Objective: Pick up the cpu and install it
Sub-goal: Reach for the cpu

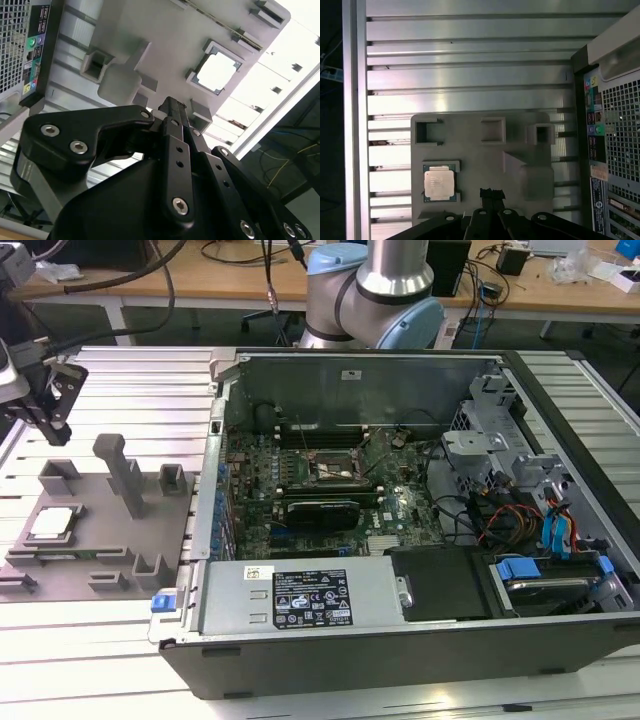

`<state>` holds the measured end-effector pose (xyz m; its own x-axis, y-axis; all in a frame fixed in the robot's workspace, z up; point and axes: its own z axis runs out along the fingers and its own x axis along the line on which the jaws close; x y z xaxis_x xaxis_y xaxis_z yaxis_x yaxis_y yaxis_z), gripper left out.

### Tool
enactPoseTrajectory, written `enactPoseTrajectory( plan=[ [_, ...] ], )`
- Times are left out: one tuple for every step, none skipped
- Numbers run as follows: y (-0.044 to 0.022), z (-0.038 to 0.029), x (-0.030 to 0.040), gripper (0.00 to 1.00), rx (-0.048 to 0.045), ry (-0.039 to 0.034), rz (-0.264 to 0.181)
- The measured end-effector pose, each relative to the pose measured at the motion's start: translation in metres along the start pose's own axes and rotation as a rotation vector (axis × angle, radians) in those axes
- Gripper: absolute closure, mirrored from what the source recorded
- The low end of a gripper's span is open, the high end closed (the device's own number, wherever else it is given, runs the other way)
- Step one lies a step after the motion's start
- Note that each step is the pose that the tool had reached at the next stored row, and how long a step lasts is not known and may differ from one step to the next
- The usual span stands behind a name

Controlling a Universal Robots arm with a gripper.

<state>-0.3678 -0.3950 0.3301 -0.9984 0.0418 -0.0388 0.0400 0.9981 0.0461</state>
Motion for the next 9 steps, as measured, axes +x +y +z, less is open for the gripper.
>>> enactPoseTrajectory(
  plan=[
    [-0.0001, 0.0008, 0.0011, 0.89, 0.0000, 0.0000, 0.000],
    [-0.0002, 0.0019, 0.0025, 0.89, -0.0002, -0.0002, -0.001],
    [-0.0005, 0.0039, 0.0040, 0.89, -0.0002, 0.0000, -0.002],
    [-0.0005, 0.0050, 0.0049, 0.89, -0.0002, 0.0002, -0.002],
    [-0.0006, 0.0058, 0.0054, 0.89, -0.0004, 0.0002, -0.002],
    [-0.0007, 0.0068, 0.0061, 0.89, -0.0013, 0.0000, -0.002],
    [-0.0006, 0.0069, 0.0062, 0.89, -0.0022, 0.0001, -0.002],
    [-0.0006, 0.0070, 0.0062, 0.89, -0.0032, 0.0002, -0.002],
    [-0.0006, 0.0070, 0.0062, 0.89, -0.0032, 0.0001, -0.002]
  ],
)
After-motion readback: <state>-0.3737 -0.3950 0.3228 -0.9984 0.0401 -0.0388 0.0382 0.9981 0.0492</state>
